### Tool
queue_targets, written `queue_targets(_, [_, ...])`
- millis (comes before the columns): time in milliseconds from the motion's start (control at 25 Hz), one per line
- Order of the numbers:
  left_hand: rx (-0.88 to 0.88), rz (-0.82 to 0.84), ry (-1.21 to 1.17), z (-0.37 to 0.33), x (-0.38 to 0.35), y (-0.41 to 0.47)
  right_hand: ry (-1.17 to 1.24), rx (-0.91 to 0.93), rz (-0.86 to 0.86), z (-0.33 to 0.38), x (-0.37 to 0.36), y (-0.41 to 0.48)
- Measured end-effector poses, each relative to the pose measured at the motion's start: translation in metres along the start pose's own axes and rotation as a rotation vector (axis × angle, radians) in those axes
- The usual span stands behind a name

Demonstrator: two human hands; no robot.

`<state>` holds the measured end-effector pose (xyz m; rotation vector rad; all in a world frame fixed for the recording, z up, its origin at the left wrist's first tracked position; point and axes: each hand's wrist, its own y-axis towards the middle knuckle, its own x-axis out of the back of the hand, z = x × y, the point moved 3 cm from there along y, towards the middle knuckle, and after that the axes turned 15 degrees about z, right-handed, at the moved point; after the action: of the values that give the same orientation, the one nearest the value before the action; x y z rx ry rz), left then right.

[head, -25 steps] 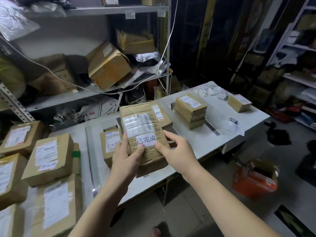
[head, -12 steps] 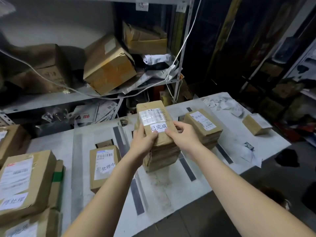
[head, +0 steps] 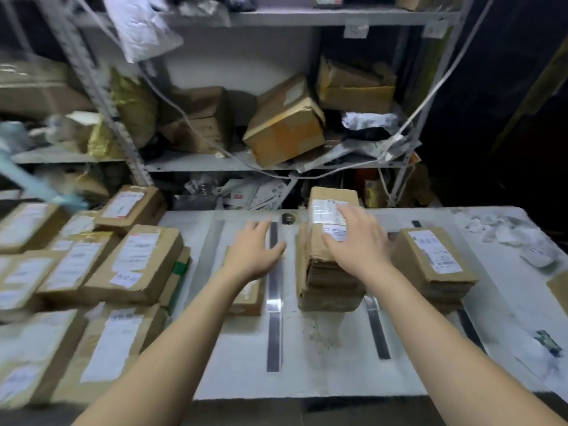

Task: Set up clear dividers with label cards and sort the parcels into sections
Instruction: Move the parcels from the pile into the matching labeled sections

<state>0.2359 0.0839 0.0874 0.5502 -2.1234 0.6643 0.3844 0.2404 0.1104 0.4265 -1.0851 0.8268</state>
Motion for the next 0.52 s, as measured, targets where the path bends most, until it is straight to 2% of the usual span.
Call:
queue_targets(80, [0.083, -0.118, 0.266, 0.038, 0.038, -0.026, -0.126, 0.166, 0.051, 0.041, -0.004, 0.008])
queue_targets(200, [0.236, -0.203, 0.48, 0.1, 0.089, -0.081, -0.281, 0.318, 0.156, 0.109, -0.025, 0.015])
queue_targets(320, [0.408, -0.202, 0.497, 0.164, 0.12, -0.143, -0.354, 0.418, 0.225, 0.182, -0.06, 0.011])
queue_targets(520, [0.551, -0.167, 0.486, 0.29, 0.152, -0.235, -0.375, 0.544, 0.313, 0.307, -0.127, -0.014])
